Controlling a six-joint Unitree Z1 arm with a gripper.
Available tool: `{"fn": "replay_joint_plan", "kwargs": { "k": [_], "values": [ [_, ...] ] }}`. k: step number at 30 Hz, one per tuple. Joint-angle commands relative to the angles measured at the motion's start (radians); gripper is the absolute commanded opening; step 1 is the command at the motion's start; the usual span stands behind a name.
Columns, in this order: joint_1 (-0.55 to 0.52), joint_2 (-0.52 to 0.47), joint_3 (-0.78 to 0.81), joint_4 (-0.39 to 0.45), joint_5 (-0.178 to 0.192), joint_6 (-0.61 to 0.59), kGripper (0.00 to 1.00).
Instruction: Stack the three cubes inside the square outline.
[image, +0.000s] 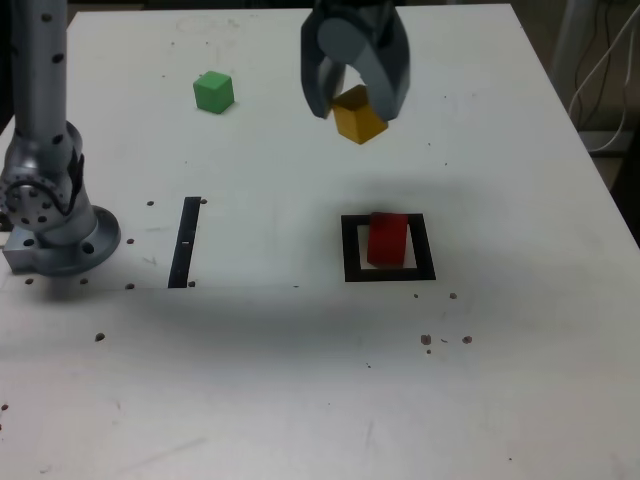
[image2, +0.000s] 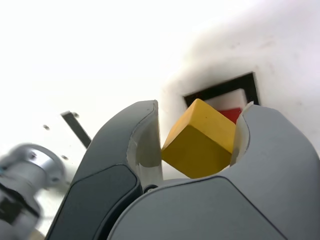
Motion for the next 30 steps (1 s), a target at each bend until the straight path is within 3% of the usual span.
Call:
{"fn": "replay_joint_plan", "kwargs": {
  "k": [1,6,10,14,24,30],
  "values": [
    [-0.033,0.035,-0.045,0.035,0.008,-0.054,0.38],
    [-0.122,0.138,-0.210,0.130,0.039,-0.191,0.39],
    [-0.163,0.213,-0.290,0.161,0.025,-0.270,0.39],
    [-0.173,0.238,-0.275,0.167,-0.005,-0.310,0.39],
    [-0.183,0.230,-0.195,0.163,-0.017,-0.358,0.39],
    [-0.216,0.239,-0.188,0.155,-0.044,-0.408,0.39]
  ]
}}
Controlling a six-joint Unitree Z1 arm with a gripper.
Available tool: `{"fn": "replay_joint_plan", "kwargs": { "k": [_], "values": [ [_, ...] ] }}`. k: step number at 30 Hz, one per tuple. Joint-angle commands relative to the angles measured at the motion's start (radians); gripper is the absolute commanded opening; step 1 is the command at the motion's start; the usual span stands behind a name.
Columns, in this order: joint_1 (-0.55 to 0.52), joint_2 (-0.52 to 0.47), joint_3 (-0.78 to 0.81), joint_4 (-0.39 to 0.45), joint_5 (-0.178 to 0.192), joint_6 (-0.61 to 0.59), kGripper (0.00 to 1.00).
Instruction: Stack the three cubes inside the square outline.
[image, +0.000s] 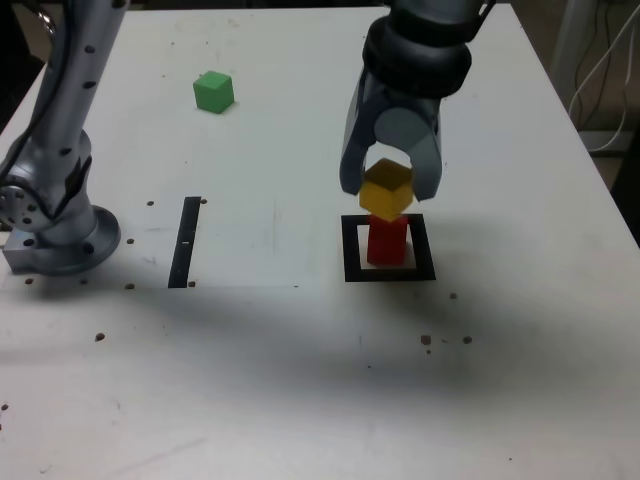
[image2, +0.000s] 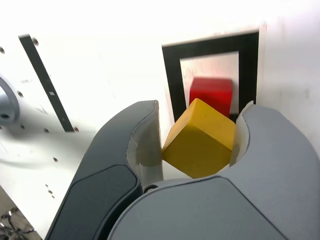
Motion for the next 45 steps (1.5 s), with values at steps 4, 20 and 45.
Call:
{"fn": "replay_joint_plan", "kwargs": {
  "k": [4,20,45],
  "values": [
    [-0.011,0.005,0.011,0.001,-0.025,-0.011,0.39],
    [-0.007,-0.016,0.091,-0.067,-0.005,-0.012,0.50],
    [-0.007,-0.004,0.102,-0.102,0.034,-0.012,0.54]
  ]
}}
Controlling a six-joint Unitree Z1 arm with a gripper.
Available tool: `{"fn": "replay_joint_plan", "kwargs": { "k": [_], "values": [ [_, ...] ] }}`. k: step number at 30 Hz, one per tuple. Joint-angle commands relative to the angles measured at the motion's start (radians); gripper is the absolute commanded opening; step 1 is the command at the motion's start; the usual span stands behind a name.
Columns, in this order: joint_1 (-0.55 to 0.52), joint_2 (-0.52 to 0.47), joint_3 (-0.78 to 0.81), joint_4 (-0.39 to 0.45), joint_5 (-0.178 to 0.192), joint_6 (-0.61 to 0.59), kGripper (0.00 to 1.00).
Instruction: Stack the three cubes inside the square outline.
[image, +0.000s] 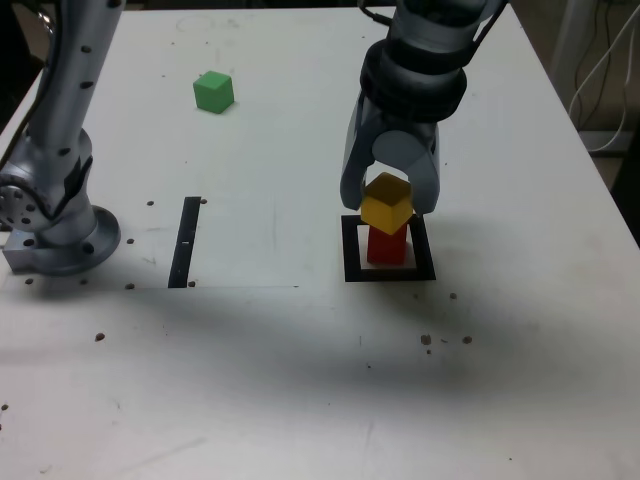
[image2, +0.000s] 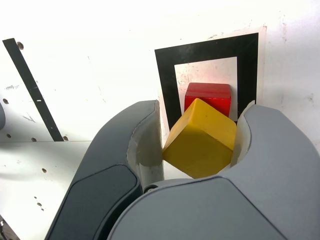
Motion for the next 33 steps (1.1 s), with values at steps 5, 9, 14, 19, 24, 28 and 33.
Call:
{"fn": "replay_joint_plan", "kwargs": {
  "k": [5,9,14,19,24,28,33],
  "values": [
    [0.002,0.014,-0.010,0.000,-0.008,-0.002,0.57],
    [0.002,0.017,-0.006,-0.001,-0.009,-0.001,0.61],
    [0.002,0.022,0.000,0.002,-0.006,0.001,0.69],
    [0.002,0.023,0.000,0.014,-0.004,0.004,0.81],
    [0.002,0.022,-0.014,0.022,0.002,0.005,0.88],
    [0.002,0.007,-0.022,0.040,0.014,0.004,0.94],
    [0.007,-0.051,-0.020,0.083,0.054,0.000,0.99]
  ]
}}
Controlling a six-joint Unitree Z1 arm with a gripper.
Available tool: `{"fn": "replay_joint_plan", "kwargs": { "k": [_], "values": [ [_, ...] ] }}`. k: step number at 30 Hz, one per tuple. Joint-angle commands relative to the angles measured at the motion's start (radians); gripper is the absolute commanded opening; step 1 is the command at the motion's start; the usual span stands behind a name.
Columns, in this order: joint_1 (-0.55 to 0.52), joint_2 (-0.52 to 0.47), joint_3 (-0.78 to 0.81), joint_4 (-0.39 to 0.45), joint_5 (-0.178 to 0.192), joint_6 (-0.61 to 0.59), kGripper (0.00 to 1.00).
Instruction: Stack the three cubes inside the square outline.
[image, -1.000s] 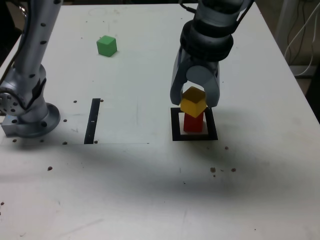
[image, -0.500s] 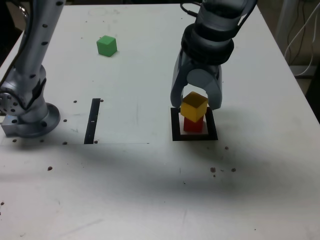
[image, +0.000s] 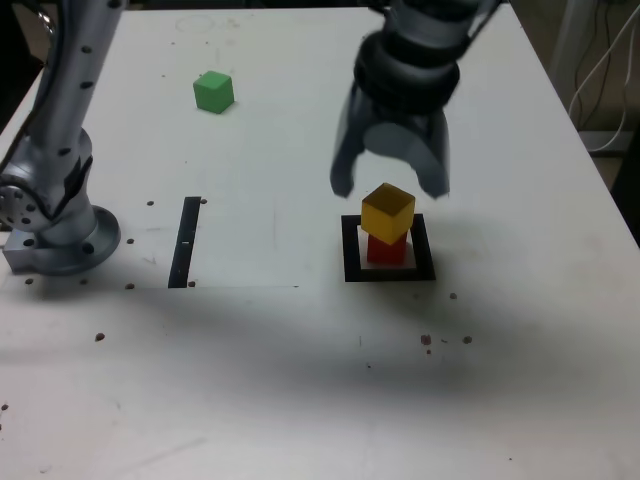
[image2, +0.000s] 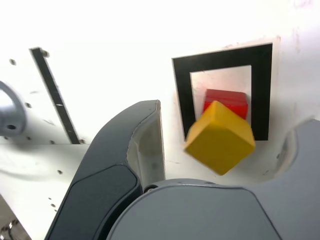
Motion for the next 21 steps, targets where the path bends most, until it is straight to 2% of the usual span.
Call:
{"fn": "replay_joint_plan", "kwargs": {
  "k": [1,5,12,18,21],
  "values": [
    [0.010,-0.036,0.001,0.015,0.015,-0.002,0.99],
    [0.056,-0.103,0.032,0.024,0.047,-0.002,0.99],
    [0.193,-0.184,0.125,0.010,0.071,0.030,1.00],
    [0.376,-0.264,0.217,0.011,0.058,0.101,1.00],
    [0.484,-0.293,0.263,0.009,0.075,0.150,1.00]
  ]
}}
